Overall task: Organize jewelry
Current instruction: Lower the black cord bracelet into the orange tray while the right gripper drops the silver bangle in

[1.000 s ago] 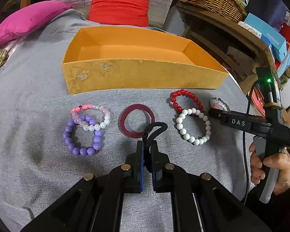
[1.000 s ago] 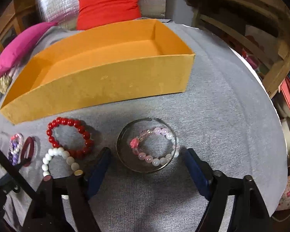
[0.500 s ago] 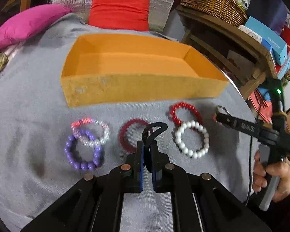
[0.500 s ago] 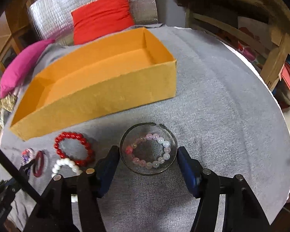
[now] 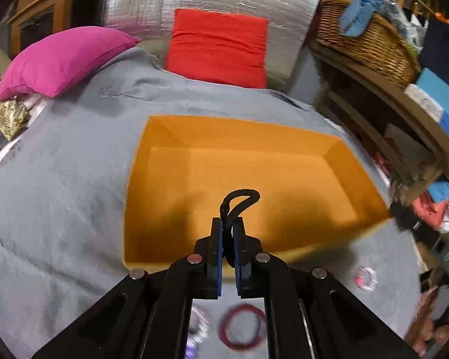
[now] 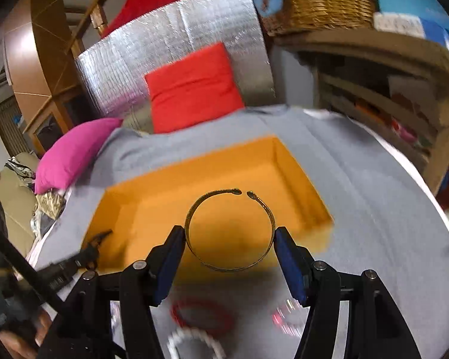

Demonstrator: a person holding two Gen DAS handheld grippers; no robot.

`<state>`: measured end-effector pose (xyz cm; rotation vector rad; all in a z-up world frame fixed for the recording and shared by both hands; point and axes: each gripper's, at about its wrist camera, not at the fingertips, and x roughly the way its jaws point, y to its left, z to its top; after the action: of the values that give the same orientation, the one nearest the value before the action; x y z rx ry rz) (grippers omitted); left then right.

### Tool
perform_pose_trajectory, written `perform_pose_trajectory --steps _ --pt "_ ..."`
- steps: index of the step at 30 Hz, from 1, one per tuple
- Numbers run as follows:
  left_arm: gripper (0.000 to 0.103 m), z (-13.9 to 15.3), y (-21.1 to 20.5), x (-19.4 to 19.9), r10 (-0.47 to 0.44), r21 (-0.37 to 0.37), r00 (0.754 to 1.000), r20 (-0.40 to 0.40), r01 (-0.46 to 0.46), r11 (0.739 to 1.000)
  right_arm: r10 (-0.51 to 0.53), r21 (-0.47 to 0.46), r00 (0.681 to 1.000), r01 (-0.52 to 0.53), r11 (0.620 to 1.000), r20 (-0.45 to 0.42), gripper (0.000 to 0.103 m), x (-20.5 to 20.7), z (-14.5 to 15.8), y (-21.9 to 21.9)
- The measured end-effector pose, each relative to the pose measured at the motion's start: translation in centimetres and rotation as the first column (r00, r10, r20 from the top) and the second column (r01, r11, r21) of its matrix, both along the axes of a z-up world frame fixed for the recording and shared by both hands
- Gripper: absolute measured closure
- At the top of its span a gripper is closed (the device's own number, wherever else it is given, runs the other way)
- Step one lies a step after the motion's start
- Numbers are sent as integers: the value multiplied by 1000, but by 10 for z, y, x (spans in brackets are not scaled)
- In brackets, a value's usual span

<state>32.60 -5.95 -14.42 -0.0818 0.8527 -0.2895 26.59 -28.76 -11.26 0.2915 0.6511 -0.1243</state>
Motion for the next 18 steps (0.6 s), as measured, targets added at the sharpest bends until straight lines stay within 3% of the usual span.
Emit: perform_pose_trajectory --steps 6,18 --pt "96 -22 7 22 47 56 999 -6 -47 997 26 48 999 -24 999 -36 39 57 -15 13" --pt "96 -35 4 32 41 82 999 -2 -41 996 32 16 992 -31 999 -125 39 79 -47 28"
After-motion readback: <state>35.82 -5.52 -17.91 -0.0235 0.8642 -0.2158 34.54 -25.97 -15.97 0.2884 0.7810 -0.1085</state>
